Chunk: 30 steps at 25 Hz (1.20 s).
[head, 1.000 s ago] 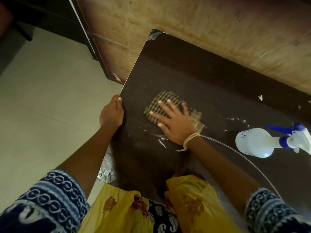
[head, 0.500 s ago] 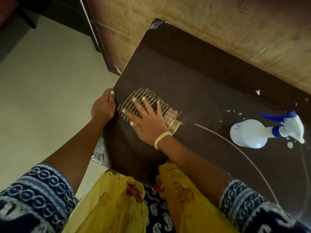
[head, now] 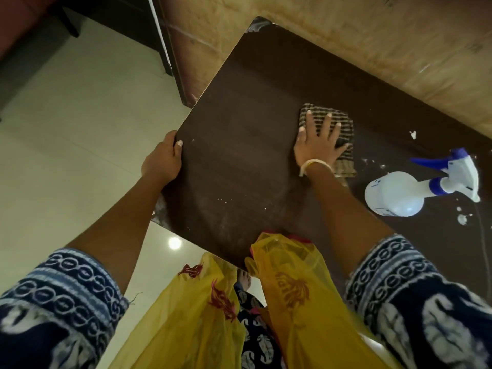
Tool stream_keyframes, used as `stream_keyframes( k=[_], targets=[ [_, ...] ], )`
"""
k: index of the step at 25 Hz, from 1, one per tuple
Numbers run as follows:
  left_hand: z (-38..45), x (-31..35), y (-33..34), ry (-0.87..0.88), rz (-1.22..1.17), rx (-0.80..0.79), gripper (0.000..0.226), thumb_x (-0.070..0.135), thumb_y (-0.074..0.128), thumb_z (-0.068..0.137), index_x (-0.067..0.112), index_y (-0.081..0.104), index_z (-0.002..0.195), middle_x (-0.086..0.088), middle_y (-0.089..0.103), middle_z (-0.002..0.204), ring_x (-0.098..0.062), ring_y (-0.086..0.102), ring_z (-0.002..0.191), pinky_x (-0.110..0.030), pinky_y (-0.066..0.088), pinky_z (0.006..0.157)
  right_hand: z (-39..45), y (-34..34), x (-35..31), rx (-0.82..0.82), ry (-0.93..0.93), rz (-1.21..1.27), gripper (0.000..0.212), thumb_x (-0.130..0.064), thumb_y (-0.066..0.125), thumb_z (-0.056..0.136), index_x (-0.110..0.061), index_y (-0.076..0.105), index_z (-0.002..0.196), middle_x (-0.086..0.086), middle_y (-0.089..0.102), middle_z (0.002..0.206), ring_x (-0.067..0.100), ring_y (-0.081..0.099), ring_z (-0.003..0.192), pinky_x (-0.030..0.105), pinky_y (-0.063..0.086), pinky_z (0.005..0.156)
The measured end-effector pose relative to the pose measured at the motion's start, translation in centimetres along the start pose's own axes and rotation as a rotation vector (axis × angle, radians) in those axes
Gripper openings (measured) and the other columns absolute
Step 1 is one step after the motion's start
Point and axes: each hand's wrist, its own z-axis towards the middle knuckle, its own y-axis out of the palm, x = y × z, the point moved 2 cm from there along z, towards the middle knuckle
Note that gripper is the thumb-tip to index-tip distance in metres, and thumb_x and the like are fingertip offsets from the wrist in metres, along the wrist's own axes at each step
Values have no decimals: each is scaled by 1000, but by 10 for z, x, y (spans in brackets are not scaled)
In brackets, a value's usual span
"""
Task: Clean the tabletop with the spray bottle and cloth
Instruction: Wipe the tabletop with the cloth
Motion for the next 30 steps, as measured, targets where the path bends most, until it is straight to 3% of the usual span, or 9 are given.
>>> stream_keyframes(
  k=[2, 9, 11, 15, 18, 21, 26, 28, 30],
  targets=[
    [-3, -3, 0, 5, -24, -26, 46, 33, 27, 107, 15, 30, 149, -18, 52, 140, -43, 52, 121, -53, 40, 99, -42, 18, -38, -13, -157, -28, 53, -49, 20, 101, -45, 8, 153, 1, -1, 166, 33, -4, 151, 70, 3, 113],
    [2, -14, -1, 61, -61, -51, 44, 32, 29, 106, 15, 31, 147, -19, 52, 138, -45, 53, 117, -52, 41, 95, -180, 55, -57, -176, -1324, -297, 49, -51, 29, 101, -47, 23, 150, -1, 15, 164, 29, 11, 151, 63, 8, 116],
    [1, -13, -3, 79, -73, -58, 45, 32, 29, 106, 16, 30, 148, -18, 52, 138, -45, 53, 118, -51, 40, 97, -122, 44, -38, -58, -1096, -238, 49, -53, 28, 100, -49, 25, 149, -4, 18, 163, 27, 14, 151, 64, 15, 115],
    [1, -12, -6, 70, -94, -92, 47, 32, 30, 107, 20, 26, 151, -20, 54, 137, -46, 52, 121, -48, 39, 100, -10, 6, 12, 47, -152, -12, 53, -51, 26, 100, -48, 17, 152, -4, 8, 165, 26, 4, 152, 65, 9, 116],
    [4, -17, -8, 41, -150, -119, 47, 34, 30, 107, 22, 28, 152, -16, 52, 142, -42, 49, 126, -45, 37, 105, -5, 6, -17, 39, 150, 56, 53, -49, 20, 102, -45, 10, 154, 0, -2, 166, 29, -5, 152, 66, 3, 116],
    [9, -21, -8, 67, -302, -121, 44, 32, 30, 107, 21, 40, 148, -7, 51, 143, -31, 48, 131, -35, 35, 107, -45, 34, -95, 49, -39, 12, 54, -49, 20, 101, -43, 10, 154, 3, 0, 166, 33, -2, 151, 67, 3, 115],
    [7, -22, -2, -77, -370, -36, 44, 33, 27, 107, 20, 48, 143, -7, 53, 143, -28, 47, 132, -35, 34, 108, -101, 60, -161, -113, -890, -217, 52, -53, 22, 100, -46, 19, 152, -2, 11, 165, 28, 9, 151, 64, 10, 116],
    [7, -20, -3, -65, -372, -33, 45, 36, 26, 107, 20, 52, 139, -8, 57, 138, -29, 50, 127, -35, 37, 104, -49, 44, -144, -47, -866, -216, 53, -57, 20, 98, -49, 20, 150, -5, 13, 164, 26, 11, 151, 65, 11, 116],
    [7, -19, -5, -63, -368, -33, 46, 38, 24, 107, 18, 55, 135, -8, 60, 133, -30, 53, 124, -34, 38, 101, 11, 22, -119, 8, -539, -124, 53, -58, 22, 98, -50, 19, 151, -4, 10, 165, 27, 8, 151, 67, 10, 114]
  ],
)
